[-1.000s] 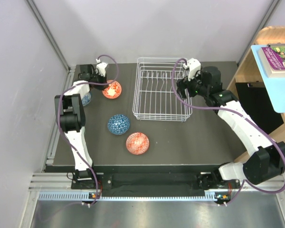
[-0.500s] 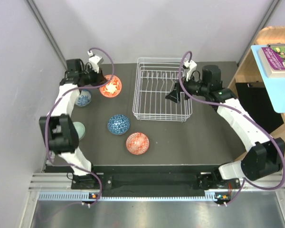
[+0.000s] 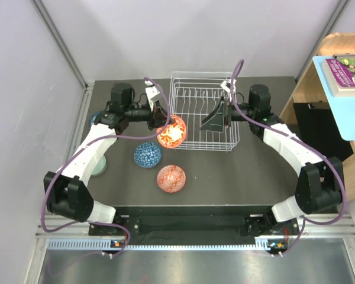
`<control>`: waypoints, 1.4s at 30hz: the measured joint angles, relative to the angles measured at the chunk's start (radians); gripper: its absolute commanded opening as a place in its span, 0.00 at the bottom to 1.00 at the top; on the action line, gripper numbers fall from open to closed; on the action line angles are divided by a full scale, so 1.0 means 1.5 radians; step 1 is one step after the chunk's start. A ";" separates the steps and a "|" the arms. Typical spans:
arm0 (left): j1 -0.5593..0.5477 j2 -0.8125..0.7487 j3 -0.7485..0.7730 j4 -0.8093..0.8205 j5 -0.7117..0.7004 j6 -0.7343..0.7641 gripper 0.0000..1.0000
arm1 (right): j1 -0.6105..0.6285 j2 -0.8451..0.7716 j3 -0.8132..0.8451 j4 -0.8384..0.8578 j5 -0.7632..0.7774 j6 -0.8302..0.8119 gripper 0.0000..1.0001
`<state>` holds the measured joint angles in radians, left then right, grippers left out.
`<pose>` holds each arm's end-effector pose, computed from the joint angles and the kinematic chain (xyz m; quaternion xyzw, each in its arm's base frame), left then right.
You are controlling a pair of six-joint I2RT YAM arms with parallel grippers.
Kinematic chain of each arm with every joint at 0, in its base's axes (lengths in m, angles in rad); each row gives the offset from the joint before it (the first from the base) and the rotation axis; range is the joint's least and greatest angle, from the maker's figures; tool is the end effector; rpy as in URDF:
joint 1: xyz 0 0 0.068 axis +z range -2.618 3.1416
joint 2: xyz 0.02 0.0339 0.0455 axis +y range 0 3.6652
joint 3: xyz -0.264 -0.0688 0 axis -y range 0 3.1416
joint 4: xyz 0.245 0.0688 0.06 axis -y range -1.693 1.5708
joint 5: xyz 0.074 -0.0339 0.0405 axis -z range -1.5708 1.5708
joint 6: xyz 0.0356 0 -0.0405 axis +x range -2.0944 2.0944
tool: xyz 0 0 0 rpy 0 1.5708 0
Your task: Load the bowls into the dish rack
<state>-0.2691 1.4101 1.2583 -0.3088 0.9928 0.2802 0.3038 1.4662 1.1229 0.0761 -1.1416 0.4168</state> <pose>0.2935 -0.1119 0.3548 0.4443 0.6512 -0.4022 0.4657 0.3042 0.1293 0.3266 -0.2895 0.6864 0.5819 0.3262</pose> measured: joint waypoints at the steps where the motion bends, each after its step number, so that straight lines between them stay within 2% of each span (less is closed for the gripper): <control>1: -0.007 0.003 -0.001 0.001 -0.002 -0.003 0.00 | -0.002 0.000 -0.016 0.031 -0.012 0.025 1.00; 8: -0.043 0.017 -0.004 0.012 -0.032 -0.024 0.00 | -0.005 0.001 -0.078 0.153 -0.052 0.121 1.00; 16: -0.096 0.017 -0.041 0.070 -0.095 -0.069 0.00 | -0.003 0.039 -0.078 0.239 -0.068 0.188 0.99; 22: -0.125 0.016 -0.070 0.101 -0.137 -0.088 0.00 | 0.003 0.057 -0.078 0.253 -0.071 0.205 1.00; 32: -0.133 0.009 -0.072 0.133 -0.199 -0.093 0.00 | 0.033 0.071 -0.078 0.245 -0.085 0.192 1.00; 42: -0.136 -0.002 -0.074 0.137 -0.217 -0.094 0.00 | 0.042 0.097 -0.078 0.231 -0.096 0.182 1.00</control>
<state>-0.4725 1.4067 1.1477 -0.1040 0.6670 0.1390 0.3672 1.6123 1.0058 0.4221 -1.2850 0.6903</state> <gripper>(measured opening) 0.144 0.993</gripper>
